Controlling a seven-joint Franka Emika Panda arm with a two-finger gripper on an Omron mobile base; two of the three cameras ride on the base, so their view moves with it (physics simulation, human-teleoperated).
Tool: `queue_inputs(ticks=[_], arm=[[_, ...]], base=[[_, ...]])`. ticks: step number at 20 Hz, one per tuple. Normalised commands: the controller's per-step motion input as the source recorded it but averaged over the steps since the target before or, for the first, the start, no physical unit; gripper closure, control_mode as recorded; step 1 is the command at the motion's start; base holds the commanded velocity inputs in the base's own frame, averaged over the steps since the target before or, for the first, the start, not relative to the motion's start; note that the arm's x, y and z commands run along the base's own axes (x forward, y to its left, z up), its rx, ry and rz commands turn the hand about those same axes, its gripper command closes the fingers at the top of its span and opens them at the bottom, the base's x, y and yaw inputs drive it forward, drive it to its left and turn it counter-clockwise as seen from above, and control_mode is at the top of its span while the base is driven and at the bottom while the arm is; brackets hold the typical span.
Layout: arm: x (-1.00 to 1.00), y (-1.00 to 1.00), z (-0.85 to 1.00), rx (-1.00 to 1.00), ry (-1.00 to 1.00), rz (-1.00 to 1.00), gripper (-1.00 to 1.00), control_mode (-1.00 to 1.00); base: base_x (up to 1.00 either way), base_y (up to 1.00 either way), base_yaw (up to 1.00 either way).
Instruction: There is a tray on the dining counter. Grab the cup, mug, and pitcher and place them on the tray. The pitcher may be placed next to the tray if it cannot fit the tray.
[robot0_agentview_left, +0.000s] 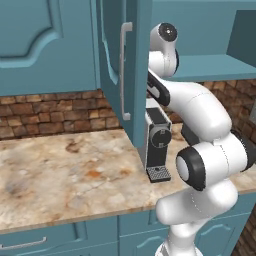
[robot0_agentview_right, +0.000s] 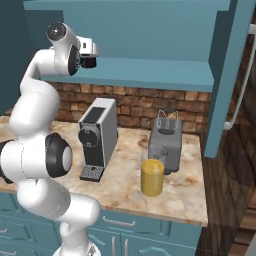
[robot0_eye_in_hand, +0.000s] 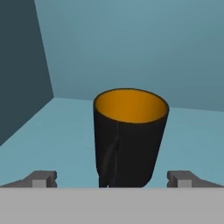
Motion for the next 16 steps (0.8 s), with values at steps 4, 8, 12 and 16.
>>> queue_inputs(ticks=[4, 8, 12, 16], arm=[[0.05, 0.00, 0.00, 0.00, 0.00, 0.00, -1.00, -1.00], [0.12, 0.00, 0.00, 0.00, 0.00, 0.00, -1.00, -1.00], [0.10, 0.00, 0.00, 0.00, 0.00, 0.00, -1.00, -1.00], [0.08, 0.00, 0.00, 0.00, 0.00, 0.00, -1.00, -1.00]], base=[[0.00, 0.00, 0.00], [0.00, 0.00, 0.00], [0.00, 0.00, 0.00], [0.00, 0.00, 0.00]])
